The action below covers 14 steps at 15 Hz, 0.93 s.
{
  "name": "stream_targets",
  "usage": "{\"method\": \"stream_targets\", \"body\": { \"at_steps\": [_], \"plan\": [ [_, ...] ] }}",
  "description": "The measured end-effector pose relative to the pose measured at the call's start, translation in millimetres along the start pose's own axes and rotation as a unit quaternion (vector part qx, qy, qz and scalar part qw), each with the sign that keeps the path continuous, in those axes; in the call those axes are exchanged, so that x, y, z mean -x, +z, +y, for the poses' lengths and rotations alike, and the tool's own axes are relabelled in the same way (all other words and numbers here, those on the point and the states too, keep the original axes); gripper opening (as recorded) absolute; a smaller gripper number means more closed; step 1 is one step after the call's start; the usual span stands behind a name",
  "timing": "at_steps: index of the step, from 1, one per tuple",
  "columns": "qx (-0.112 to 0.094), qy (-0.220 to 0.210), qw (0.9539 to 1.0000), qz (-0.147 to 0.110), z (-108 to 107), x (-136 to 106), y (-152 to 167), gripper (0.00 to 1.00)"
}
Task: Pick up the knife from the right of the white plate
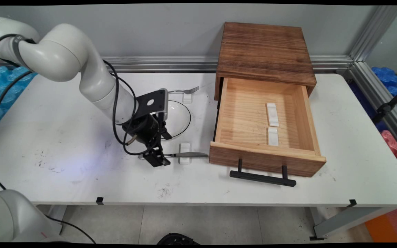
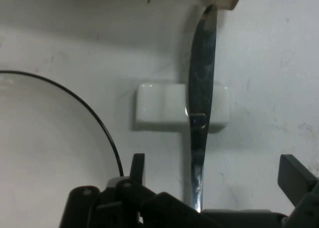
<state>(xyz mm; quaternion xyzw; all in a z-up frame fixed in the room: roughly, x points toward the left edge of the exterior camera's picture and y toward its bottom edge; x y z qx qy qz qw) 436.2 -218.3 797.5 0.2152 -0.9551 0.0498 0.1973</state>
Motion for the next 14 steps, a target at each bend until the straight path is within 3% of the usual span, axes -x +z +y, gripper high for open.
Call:
{"method": "stream_targets", "body": {
  "at_steps": [14],
  "plan": [
    [-0.001,0.004,1.0000,0.004,-1,11,10,1.00]
  ]
}}
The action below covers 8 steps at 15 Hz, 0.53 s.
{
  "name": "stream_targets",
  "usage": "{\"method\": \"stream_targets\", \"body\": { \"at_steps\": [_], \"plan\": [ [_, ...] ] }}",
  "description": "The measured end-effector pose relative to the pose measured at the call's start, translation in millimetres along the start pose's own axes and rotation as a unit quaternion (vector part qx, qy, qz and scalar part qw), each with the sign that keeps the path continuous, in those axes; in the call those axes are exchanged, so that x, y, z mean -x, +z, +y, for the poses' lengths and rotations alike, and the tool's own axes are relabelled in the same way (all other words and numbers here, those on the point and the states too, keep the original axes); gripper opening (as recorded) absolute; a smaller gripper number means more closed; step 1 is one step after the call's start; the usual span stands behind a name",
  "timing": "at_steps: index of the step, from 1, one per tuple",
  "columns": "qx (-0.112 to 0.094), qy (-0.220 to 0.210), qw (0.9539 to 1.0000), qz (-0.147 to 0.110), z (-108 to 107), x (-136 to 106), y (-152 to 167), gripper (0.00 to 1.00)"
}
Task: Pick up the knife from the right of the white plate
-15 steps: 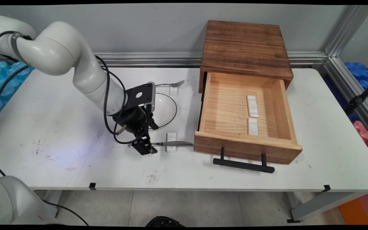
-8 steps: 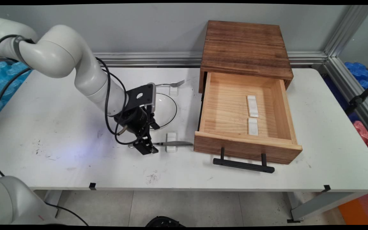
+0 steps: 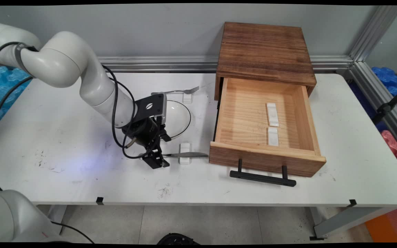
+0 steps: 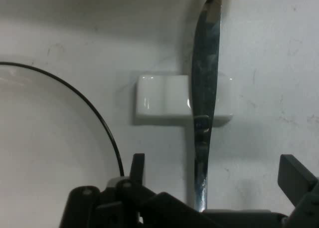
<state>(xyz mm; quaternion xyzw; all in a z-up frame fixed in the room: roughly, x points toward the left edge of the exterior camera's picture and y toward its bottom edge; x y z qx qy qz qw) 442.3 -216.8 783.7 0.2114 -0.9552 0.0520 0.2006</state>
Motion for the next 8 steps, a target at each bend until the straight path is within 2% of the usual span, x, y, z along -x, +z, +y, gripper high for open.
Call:
{"method": "stream_targets", "body": {
  "at_steps": [8],
  "plan": [
    [0.003,0.012,0.9999,0.001,-2.2,3.3,3.6,1.00]
  ]
}}
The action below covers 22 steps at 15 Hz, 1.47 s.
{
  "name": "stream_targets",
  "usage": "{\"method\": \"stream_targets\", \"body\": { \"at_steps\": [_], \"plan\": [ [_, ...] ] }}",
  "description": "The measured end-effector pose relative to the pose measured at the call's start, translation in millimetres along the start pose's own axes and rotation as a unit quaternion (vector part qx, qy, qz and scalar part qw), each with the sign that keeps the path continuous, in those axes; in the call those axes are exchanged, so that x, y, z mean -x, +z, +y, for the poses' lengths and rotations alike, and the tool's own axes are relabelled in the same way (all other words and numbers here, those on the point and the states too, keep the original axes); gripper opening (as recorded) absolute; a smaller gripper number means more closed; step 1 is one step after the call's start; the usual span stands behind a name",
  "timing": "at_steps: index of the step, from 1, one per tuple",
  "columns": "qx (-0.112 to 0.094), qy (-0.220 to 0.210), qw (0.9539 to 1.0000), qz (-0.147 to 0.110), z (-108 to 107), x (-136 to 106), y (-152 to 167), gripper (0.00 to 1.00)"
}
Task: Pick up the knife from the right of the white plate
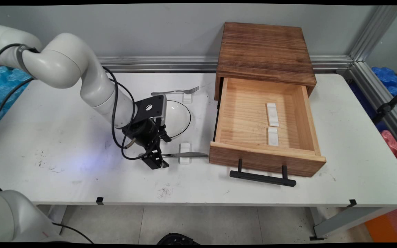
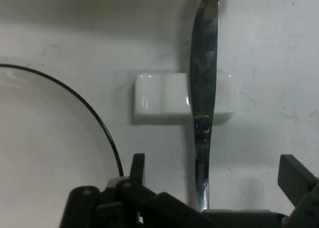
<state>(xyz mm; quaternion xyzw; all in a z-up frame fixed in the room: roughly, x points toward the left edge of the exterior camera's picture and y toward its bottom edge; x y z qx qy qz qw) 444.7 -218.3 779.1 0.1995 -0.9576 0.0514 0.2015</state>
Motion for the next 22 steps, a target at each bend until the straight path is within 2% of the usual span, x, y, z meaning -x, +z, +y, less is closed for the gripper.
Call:
{"method": "stream_targets", "body": {
  "at_steps": [7,22],
  "plan": [
    [0.003,0.001,1.0000,-0.003,-2.2,4.3,4.0,1.00],
    [0.007,-0.026,0.9996,-0.007,-4.2,8.2,8.8,1.00]
  ]
}}
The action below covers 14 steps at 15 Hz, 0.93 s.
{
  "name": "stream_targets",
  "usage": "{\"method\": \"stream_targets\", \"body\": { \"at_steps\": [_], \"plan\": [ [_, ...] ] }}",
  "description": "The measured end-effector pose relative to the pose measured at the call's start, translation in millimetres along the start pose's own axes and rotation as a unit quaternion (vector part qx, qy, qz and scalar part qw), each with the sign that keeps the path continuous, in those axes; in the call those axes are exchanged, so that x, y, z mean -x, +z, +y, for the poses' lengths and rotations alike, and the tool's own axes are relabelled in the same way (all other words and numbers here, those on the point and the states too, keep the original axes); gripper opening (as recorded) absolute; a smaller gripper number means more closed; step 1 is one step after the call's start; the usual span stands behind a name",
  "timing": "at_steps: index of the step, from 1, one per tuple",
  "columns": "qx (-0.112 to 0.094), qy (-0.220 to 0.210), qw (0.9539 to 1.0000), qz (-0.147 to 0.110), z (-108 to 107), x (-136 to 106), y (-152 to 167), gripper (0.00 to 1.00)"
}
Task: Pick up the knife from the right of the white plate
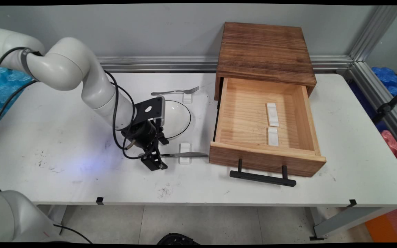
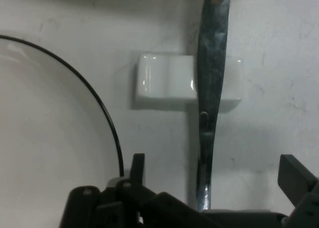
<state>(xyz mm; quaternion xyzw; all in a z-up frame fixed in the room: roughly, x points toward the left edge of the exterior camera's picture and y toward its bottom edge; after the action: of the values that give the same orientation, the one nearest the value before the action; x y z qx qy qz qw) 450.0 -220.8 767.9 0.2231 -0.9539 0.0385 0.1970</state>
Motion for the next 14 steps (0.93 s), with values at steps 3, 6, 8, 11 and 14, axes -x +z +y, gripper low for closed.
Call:
{"method": "stream_targets", "body": {
  "at_steps": [3,6,8,11,14],
  "plan": [
    [0.002,-0.003,1.0000,0.001,0.2,-0.4,0.1,1.00],
    [0.005,-0.008,1.0000,0.004,-0.3,-0.8,-0.1,1.00],
    [0.006,-0.010,0.9999,0.005,-0.9,-0.9,-0.2,1.00],
    [0.007,-0.013,0.9999,0.006,-2.1,-0.9,-0.2,1.00],
    [0.009,-0.014,0.9998,0.006,-2.4,-0.5,-0.4,1.00]
  ]
}}
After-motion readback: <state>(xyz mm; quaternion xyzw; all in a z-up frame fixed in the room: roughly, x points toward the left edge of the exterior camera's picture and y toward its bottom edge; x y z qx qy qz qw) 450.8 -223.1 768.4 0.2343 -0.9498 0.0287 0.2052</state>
